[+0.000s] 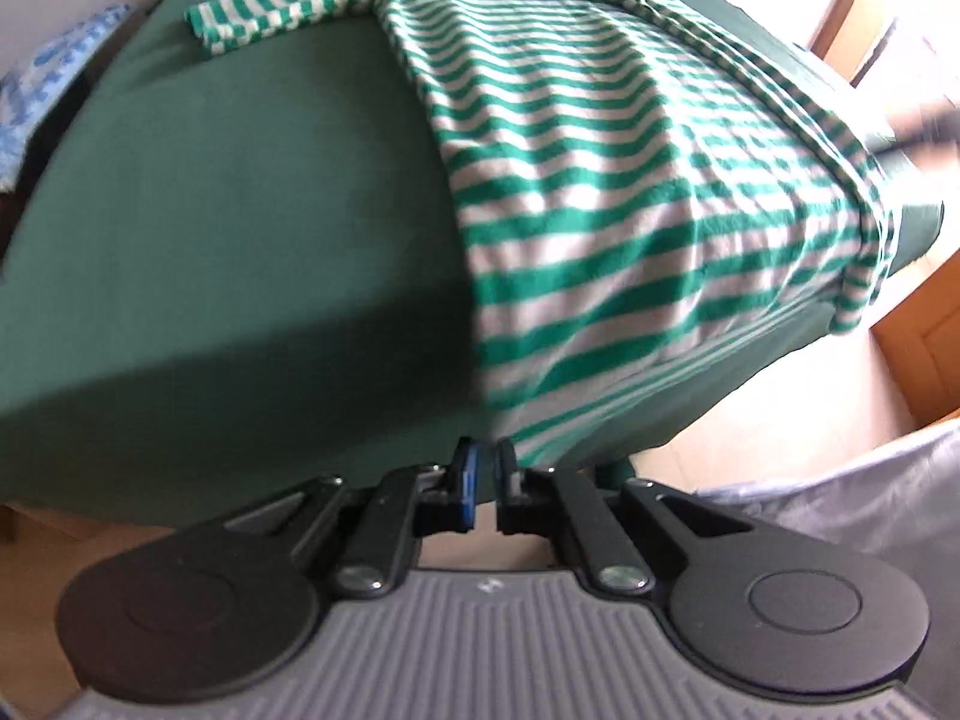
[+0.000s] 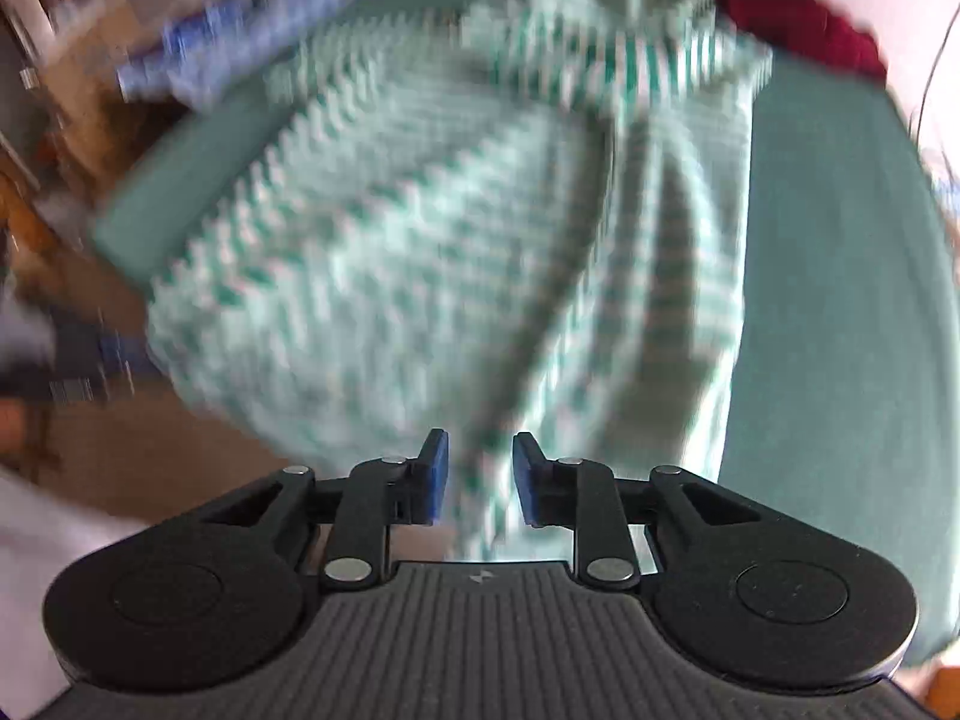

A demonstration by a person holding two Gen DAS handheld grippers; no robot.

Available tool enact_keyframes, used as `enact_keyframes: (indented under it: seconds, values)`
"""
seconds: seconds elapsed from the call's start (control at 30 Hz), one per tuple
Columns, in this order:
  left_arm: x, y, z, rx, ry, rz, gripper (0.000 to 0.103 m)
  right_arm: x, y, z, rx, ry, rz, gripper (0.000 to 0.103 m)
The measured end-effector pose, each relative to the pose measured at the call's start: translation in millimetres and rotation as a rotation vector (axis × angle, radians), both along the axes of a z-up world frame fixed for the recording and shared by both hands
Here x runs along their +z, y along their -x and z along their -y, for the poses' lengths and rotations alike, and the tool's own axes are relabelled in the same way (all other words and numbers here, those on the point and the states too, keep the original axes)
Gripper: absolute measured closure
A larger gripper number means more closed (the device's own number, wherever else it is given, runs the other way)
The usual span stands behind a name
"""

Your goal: Fold clothes

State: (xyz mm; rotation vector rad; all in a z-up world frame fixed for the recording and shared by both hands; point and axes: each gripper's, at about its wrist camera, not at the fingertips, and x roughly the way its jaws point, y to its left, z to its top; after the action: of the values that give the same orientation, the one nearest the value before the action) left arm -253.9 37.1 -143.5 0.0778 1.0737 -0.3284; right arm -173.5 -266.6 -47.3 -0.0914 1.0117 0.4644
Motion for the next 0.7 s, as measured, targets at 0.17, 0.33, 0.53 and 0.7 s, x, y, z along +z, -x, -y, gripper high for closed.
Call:
enact_keyframes:
  seconds: [0.17,0.33,0.53,0.7]
  values:
    - [35.5,-7.3,-19.9,0.101,0.062,0.061,0.092,56.1,-74.2,-28.2,0.081,-0.013,0.138,0.064]
    - [67.0,-49.5,-22.5,0.236,0.106,0.178,0.066,80.8,-192.0,-95.3,0.183,-0.103,0.086,0.063]
    - [64.4,-141.6,-39.4,0.562,0.205,0.203,0.065,64.0,-316.0,-208.9,0.387,-0.042,0.053,0.062]
    - [46.5,-193.2,-61.2,0.764,0.201,0.222,0.065,14.7,-360.4,-288.8,0.572,0.047,0.037,0.062]
